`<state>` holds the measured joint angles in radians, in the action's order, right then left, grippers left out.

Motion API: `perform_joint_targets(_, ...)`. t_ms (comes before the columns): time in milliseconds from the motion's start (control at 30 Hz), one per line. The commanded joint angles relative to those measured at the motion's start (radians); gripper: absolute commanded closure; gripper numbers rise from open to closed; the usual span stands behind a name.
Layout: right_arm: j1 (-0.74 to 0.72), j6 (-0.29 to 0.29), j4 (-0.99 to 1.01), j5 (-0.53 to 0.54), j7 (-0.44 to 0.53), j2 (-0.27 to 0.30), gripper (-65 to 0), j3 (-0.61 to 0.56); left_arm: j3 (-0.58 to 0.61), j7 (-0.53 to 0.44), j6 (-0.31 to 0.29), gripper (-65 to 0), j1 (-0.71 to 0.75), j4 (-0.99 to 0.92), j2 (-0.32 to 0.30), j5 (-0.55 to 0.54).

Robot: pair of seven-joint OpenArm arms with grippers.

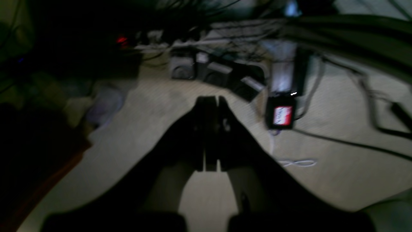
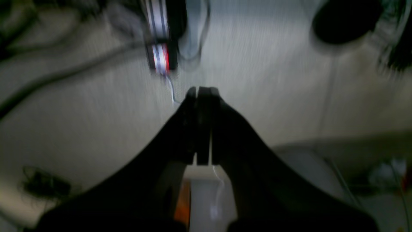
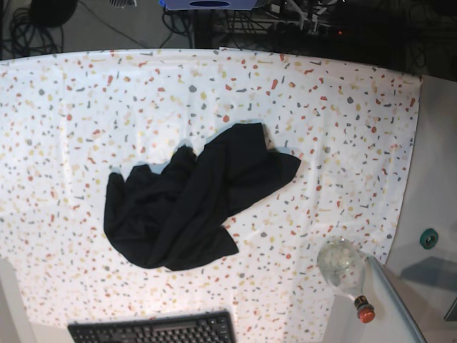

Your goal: Layout the t-shirt on the table in an organized manner, then fold the t-shirt properly

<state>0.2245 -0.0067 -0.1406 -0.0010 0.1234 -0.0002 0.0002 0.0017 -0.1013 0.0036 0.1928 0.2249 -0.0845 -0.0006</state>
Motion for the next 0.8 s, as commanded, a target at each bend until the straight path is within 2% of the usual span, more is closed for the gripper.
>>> perform_joint_targets(0,-0.023,0.000,-0.007,0.002,-0.035,0.001,0.0,0.001,0.002,0.044,0.002,0.0,-0.019,-0.026,0.005,0.006)
perform_joint_targets(67,-0.038,0.000,-0.007,0.002,-0.095,0.001,0.0,0.004,0.002,0.085,0.002,0.0,-0.037,-0.058,0.009,0.006)
perform_joint_targets(233,-0.037,0.000,-0.007,0.002,-0.092,0.001,0.0,0.002,0.002,0.085,0.002,0.0,-0.009,-0.017,0.010,0.000)
perform_joint_targets(433,-0.014,0.000,-0.007,0.002,-0.024,0.001,0.0,0.002,0.004,0.002,0.002,0.0,0.023,0.008,0.002,0.006)
perform_joint_targets(533,0.009,0.000,-0.015,0.002,0.003,0.001,0.0,0.004,0.004,-0.008,0.002,0.0,0.037,0.009,-0.010,0.006)
perform_joint_targets(767,0.146,-0.003,-0.218,0.003,0.019,0.002,0.0,0.005,0.004,-0.010,0.002,0.0,0.099,0.084,-0.034,0.006)
